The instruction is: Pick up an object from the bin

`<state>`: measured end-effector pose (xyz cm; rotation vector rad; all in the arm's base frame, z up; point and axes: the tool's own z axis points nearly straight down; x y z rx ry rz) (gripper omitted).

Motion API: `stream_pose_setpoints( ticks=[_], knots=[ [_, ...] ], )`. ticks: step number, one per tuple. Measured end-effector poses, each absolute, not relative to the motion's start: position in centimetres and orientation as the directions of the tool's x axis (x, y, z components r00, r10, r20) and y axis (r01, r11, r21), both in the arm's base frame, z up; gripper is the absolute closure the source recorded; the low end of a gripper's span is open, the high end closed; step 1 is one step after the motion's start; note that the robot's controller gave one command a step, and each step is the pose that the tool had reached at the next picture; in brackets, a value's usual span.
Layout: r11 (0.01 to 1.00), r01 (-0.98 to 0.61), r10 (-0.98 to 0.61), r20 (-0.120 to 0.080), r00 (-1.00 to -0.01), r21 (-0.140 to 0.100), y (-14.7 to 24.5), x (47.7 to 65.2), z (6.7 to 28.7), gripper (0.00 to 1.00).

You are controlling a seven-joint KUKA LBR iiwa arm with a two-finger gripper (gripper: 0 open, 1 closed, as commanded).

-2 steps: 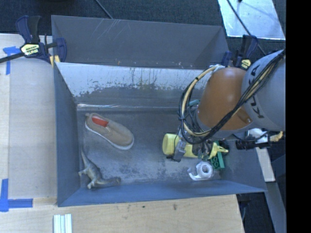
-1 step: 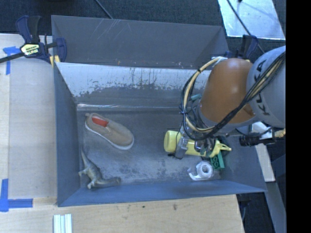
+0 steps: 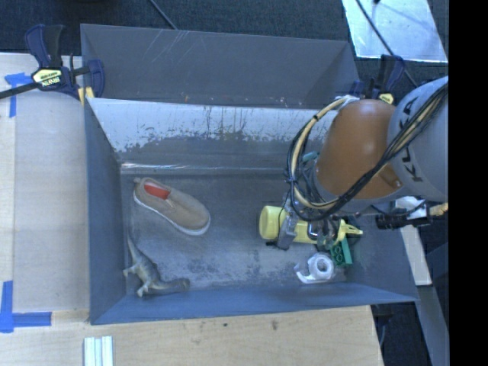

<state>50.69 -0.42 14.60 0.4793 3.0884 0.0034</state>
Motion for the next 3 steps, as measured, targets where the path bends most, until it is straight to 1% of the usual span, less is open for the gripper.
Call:
stream_pose_setpoints(
  ticks=[1, 2, 3],
  knots=[
    [0.959, 0.284, 0.284, 0.014, -0.959, -0.005, -0.5, 50.0, 14.8, 1.0],
    [0.967, 0.255, 0.255, -0.016, -0.967, 0.004, -0.4, 52.5, 13.8, 1.0],
    [0.962, 0.272, 0.272, 0.01, -0.962, -0.002, -2.0, 52.8, 15.0, 1.0]
  ],
)
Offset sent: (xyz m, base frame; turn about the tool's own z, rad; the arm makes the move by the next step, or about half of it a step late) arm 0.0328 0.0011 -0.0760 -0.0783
